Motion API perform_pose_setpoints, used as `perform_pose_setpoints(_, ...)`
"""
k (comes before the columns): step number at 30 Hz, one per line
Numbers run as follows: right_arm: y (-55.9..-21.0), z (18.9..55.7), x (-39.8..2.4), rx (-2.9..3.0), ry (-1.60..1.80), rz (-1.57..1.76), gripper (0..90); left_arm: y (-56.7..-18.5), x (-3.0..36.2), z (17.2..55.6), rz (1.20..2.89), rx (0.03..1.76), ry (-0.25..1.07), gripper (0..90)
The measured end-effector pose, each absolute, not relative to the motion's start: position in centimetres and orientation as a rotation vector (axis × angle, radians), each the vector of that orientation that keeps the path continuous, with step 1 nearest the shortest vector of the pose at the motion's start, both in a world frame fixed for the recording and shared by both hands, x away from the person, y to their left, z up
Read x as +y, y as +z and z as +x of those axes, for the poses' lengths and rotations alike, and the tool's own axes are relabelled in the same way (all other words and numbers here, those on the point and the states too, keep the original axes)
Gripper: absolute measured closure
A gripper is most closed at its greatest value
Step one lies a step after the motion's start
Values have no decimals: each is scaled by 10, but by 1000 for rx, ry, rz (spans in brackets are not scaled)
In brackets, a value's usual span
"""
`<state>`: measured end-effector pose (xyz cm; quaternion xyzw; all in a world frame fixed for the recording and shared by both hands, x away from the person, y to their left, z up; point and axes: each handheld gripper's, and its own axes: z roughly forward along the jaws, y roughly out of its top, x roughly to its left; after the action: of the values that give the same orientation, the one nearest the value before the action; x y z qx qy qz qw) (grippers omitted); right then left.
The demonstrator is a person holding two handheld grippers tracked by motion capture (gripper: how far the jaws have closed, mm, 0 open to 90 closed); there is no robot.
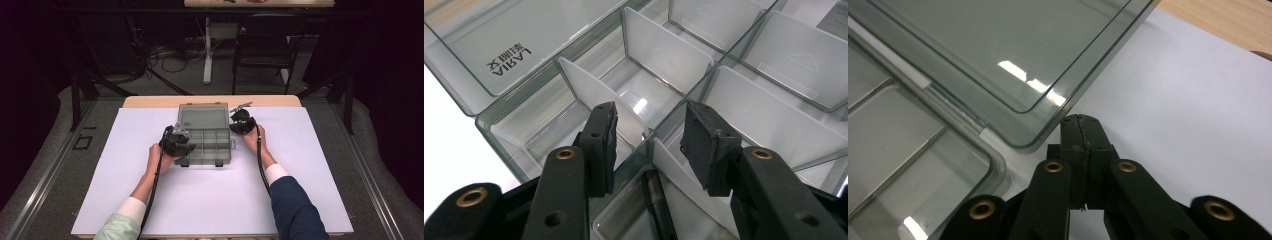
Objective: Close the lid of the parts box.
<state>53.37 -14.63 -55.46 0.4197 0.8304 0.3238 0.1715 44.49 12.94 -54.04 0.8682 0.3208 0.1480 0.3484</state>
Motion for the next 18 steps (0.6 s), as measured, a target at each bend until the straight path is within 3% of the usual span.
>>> perform_pose_setpoints(18,-554,534,-146,2251,992,1226,900,-541,130,445,2248,832,379,567)
